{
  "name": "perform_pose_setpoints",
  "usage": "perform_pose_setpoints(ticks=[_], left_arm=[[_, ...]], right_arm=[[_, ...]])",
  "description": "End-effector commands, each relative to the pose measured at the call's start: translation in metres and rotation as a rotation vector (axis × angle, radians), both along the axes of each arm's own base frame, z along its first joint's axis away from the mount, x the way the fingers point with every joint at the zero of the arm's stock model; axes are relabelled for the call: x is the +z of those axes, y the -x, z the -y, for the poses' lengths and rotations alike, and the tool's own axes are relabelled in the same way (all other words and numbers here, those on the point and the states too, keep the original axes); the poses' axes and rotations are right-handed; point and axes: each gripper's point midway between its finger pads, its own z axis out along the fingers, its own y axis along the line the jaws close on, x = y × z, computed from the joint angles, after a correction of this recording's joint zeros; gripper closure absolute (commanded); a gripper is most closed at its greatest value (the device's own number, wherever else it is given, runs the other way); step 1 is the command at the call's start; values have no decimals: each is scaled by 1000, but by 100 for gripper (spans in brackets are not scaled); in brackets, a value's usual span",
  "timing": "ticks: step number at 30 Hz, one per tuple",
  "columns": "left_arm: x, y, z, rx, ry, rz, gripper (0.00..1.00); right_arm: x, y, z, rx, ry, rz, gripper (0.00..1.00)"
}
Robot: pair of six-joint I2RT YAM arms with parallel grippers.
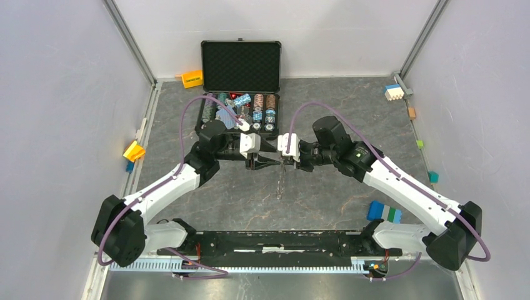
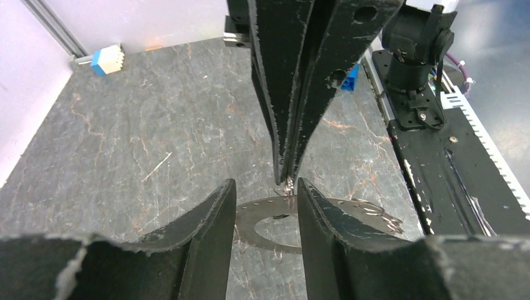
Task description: Put the keys on the keyring
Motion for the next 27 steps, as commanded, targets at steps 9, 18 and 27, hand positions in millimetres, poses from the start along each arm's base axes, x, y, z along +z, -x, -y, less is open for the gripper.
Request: perform_pose_setpoints(ticks=[9, 18, 27], left_arm=[[-4, 5, 7, -21, -35, 52, 57], [-11, 0, 10, 7, -52, 54, 66], [-12, 1, 11, 6, -53, 48, 78]], right_arm=[[22, -11, -10, -32, 5, 62, 100], [25, -10, -12, -29, 0, 68, 100], [22, -10, -12, -28, 6, 64, 100]])
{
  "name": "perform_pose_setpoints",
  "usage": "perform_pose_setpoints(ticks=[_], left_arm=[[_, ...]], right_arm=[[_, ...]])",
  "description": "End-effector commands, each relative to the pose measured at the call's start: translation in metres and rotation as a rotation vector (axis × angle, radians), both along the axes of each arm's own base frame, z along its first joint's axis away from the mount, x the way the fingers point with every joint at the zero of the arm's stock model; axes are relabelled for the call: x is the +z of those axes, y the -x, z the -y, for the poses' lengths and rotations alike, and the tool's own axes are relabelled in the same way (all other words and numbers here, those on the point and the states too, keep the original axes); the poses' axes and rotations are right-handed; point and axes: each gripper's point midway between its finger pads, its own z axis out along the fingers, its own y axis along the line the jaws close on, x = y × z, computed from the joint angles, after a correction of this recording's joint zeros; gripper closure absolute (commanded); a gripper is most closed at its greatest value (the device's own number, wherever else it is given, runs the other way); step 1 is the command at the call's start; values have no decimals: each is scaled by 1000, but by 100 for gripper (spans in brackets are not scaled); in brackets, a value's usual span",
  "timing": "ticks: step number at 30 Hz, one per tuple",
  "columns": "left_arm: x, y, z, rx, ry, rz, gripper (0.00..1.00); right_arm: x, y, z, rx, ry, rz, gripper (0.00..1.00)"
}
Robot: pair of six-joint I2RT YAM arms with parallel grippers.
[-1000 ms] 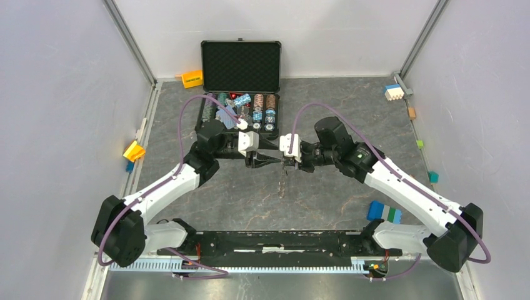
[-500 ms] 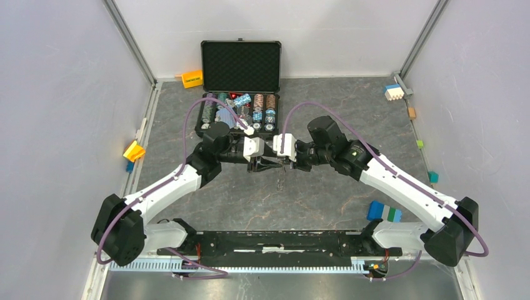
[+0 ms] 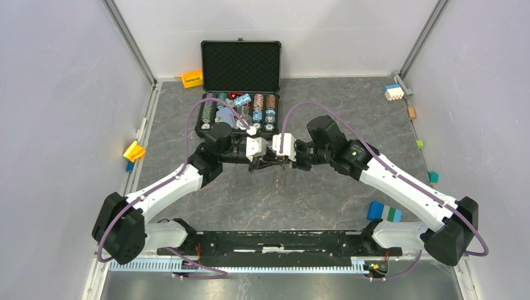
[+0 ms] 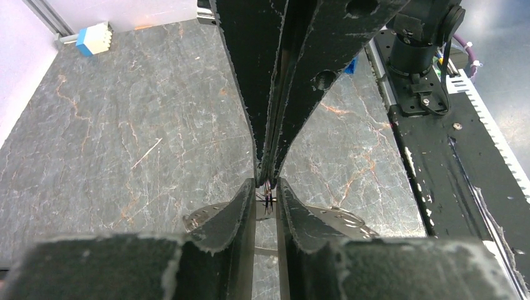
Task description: Put the keys on the keyring
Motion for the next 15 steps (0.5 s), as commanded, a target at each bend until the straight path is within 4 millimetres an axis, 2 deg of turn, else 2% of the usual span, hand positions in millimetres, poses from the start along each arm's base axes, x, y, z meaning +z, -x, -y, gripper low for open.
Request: perform_pose_setpoints(ticks=[1, 15], left_arm=[[11, -4, 3, 0, 17, 65, 78], [13, 1, -1, -2, 22, 72, 75]], right_arm=[[24, -4, -8, 10, -55, 48, 100], [20, -5, -4, -2, -43, 59, 100]])
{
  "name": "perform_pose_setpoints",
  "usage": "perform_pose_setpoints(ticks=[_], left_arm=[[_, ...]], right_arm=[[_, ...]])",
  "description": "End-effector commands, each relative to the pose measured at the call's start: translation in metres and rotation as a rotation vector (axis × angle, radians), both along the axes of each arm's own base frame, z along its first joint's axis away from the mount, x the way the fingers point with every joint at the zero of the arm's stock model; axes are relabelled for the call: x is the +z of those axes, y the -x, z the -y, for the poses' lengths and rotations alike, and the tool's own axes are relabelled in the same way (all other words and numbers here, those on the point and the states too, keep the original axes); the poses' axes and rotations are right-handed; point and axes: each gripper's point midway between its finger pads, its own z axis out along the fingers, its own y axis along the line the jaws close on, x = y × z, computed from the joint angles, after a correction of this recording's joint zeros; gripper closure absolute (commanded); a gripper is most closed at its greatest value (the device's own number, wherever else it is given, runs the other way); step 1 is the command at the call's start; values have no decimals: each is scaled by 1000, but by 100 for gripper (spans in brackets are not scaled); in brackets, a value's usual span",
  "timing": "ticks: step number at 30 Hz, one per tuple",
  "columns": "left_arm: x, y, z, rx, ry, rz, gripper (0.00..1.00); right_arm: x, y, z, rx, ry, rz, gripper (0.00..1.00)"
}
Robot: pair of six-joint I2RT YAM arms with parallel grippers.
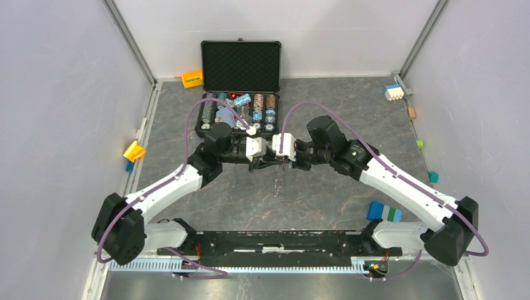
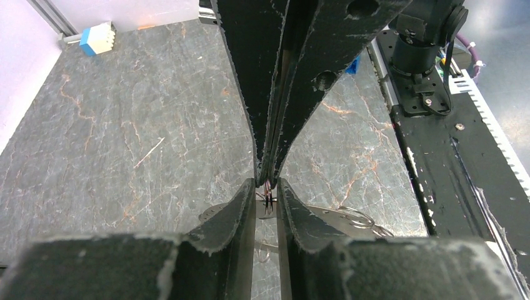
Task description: Put the keys on the keyring
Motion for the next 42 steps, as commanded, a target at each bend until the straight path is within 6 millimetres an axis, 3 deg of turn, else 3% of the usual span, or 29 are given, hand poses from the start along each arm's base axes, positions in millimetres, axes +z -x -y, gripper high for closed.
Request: perform_pose_setpoints(ticks=[1, 6, 19, 25, 30, 32, 35, 42], left_arm=[[12, 2, -1, -9, 22, 69, 75], [11, 3, -1, -11, 21, 66, 77], [9, 6, -3, -14, 24, 69, 70], [10, 4, -1, -12, 30, 59, 80], [11, 4, -1, -7, 33, 58, 96], [13, 2, -1, 6, 46, 58, 98], [18, 1, -5, 26, 96, 64, 98], [38, 8, -17, 1, 251, 4, 98]], right_arm=[[20, -3, -4, 6, -44, 53, 100], [19, -3, -5, 7, -44, 51, 100], [16, -4, -5, 5, -38, 51, 100], [14, -4, -5, 3, -34, 46, 100], [12, -3, -4, 7, -33, 45, 100], [12, -3, -4, 7, -35, 45, 100], [13, -2, -4, 8, -43, 45, 94], [11, 11, 5, 62, -120, 5, 63]])
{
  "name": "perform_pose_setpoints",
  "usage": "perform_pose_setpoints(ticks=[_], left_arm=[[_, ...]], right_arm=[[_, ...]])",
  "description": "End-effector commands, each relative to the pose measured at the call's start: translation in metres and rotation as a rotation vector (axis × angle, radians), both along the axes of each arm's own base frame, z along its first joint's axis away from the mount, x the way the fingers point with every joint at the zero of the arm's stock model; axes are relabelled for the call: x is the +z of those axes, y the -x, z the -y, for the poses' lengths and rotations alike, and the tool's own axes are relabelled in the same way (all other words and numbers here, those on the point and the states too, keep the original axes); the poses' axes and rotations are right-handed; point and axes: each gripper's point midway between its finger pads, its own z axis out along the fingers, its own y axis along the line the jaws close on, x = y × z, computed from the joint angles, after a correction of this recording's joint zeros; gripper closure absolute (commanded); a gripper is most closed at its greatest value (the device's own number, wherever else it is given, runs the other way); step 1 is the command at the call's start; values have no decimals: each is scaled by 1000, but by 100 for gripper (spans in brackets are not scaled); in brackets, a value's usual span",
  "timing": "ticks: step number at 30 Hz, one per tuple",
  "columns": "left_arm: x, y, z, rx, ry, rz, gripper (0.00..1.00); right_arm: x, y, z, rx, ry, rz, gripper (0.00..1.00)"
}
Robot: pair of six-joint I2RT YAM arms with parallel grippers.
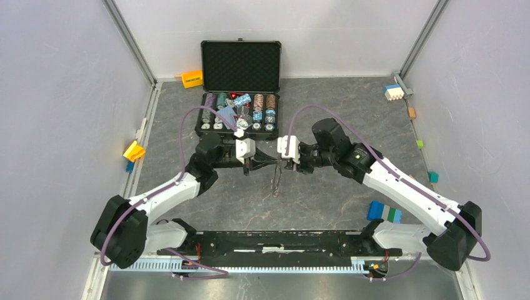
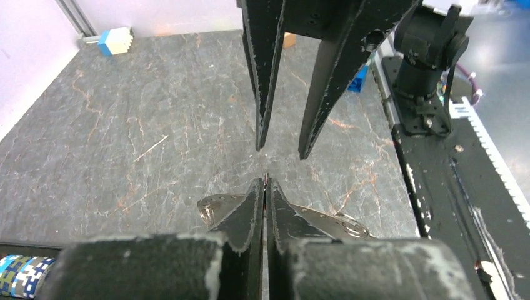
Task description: Put the keys on the keyring
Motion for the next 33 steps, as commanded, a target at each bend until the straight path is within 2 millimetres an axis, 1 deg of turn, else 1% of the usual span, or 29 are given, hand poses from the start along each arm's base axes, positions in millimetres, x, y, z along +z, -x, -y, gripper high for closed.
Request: perform_pose_setpoints(ticks=[1, 4, 8, 11, 18, 21, 25, 31, 33], left_arm=[[49, 12, -2, -57, 170, 52, 98], [52, 18, -3, -75, 198, 23, 98], [59, 21, -4, -79, 238, 10, 98], [59, 21, -4, -81, 257, -15, 98], [60, 20, -3, -80, 284, -47, 98], [59, 19, -3, -73, 289, -50, 98], [59, 19, -3, -72, 294, -52, 98], [60, 19, -2, -76, 308, -70, 98], [60, 20, -2, -78, 311, -72, 98]], right_arm=[[17, 7, 1, 49, -108, 20, 62], [20, 13, 3, 84, -150, 1, 59], [23, 20, -3, 124, -186, -34, 54], [26, 20, -8, 138, -198, -56, 51], [24, 20, -15, 153, -208, -102, 49], [25, 20, -16, 156, -212, -107, 53], [23, 16, -17, 134, -211, -109, 62], [24, 11, -20, 114, -223, -111, 65], [26, 8, -21, 104, -228, -102, 67]])
